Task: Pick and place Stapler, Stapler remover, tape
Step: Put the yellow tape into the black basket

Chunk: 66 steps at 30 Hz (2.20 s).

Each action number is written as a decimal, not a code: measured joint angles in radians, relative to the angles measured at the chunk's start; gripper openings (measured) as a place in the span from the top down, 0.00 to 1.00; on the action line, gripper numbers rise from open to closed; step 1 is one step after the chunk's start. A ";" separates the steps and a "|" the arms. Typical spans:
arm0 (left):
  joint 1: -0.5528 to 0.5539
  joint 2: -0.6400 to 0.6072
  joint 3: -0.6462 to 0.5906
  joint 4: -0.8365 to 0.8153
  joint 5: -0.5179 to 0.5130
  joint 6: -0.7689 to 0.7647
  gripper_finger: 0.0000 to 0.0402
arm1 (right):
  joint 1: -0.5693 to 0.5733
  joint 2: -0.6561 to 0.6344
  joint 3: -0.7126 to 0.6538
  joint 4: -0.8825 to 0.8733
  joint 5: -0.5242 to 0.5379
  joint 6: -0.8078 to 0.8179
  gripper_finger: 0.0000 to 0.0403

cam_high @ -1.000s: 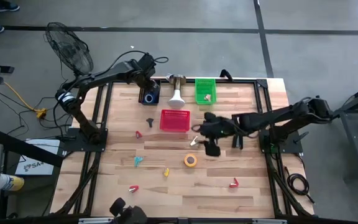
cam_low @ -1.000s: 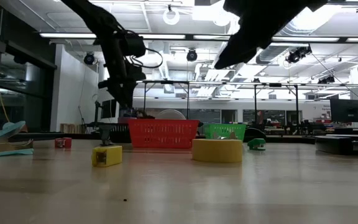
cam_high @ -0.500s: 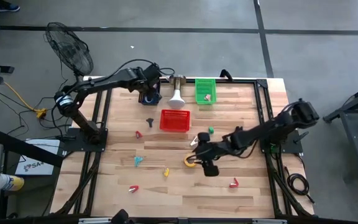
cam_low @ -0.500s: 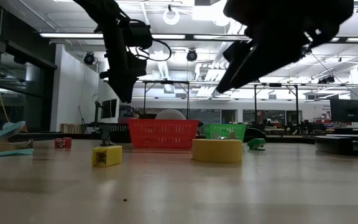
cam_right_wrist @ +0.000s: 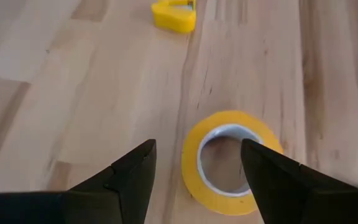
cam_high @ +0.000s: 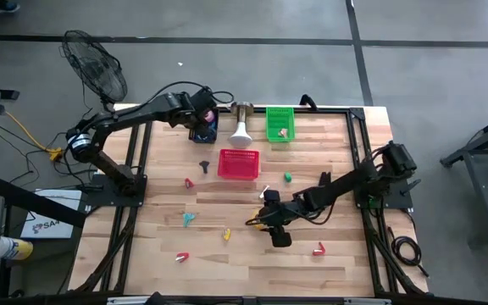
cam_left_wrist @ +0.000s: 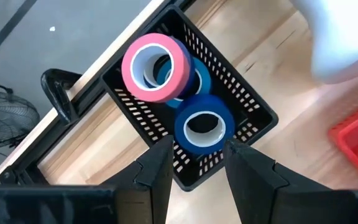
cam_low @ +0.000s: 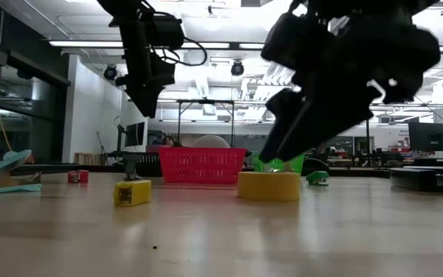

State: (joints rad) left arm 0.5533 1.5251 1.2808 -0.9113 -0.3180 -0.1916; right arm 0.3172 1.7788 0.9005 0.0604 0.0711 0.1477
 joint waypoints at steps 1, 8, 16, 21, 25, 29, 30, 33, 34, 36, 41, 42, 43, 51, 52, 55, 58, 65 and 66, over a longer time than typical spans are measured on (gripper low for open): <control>0.000 -0.008 0.000 -0.003 0.000 -0.003 0.66 | 0.000 0.011 0.000 0.008 0.000 0.006 0.44; -0.013 -0.041 0.000 -0.023 0.002 -0.018 0.66 | 0.000 0.054 0.001 0.027 0.005 0.033 0.44; -0.054 -0.053 0.002 -0.034 -0.008 -0.023 0.66 | 0.019 0.054 0.002 0.014 0.043 0.028 0.59; -0.065 -0.053 0.002 -0.030 -0.008 -0.031 0.66 | 0.022 0.053 0.002 0.002 0.045 0.034 0.73; -0.065 -0.053 0.002 -0.025 -0.007 -0.034 0.66 | 0.023 0.053 0.001 -0.003 0.068 0.037 0.83; -0.065 -0.053 0.002 -0.025 -0.005 -0.035 0.66 | 0.023 0.050 0.001 0.002 0.066 0.036 0.93; -0.065 -0.053 0.002 -0.025 -0.002 -0.035 0.66 | 0.023 0.048 0.001 0.002 0.066 0.032 0.93; -0.065 -0.053 0.002 -0.012 0.009 -0.034 0.66 | 0.022 0.036 0.000 0.016 0.068 0.008 0.93; -0.065 -0.053 0.002 -0.005 0.017 -0.030 0.66 | 0.021 0.027 0.000 0.024 0.069 0.004 0.93; -0.065 -0.053 0.002 0.009 0.026 -0.024 0.66 | 0.016 0.004 0.001 0.032 0.069 -0.014 0.93; -0.072 -0.053 0.001 0.094 0.095 0.030 0.66 | 0.003 -0.073 0.001 0.032 0.104 -0.098 0.93; -0.073 -0.053 0.001 0.121 0.121 0.044 0.66 | -0.001 -0.090 0.001 0.033 0.123 -0.121 0.93; -0.078 -0.053 0.001 0.148 0.151 0.061 0.66 | -0.004 -0.111 0.001 0.037 0.140 -0.147 0.93; -0.127 -0.053 0.000 0.365 0.444 0.240 0.66 | -0.038 -0.290 0.002 0.035 0.315 -0.332 0.93; -0.132 -0.053 0.000 0.389 0.493 0.263 0.66 | -0.041 -0.313 0.002 0.033 0.331 -0.353 0.93; -0.151 -0.053 0.000 0.449 0.636 0.335 0.66 | -0.050 -0.379 0.002 0.034 0.353 -0.412 0.93; -0.168 -0.053 0.000 0.499 0.749 0.399 0.66 | -0.058 -0.434 0.002 0.035 0.359 -0.450 0.93; -0.214 -0.053 0.000 0.665 0.874 0.483 0.66 | -0.089 -0.481 0.002 0.101 0.316 -0.534 0.93; -0.221 -0.053 0.000 0.688 0.879 0.491 0.66 | -0.098 -0.476 0.002 0.115 0.299 -0.545 0.92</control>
State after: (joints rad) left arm 0.3319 1.4719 1.2808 -0.2229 0.5612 0.2992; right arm 0.2188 1.3027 0.9024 0.1757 0.3701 -0.3969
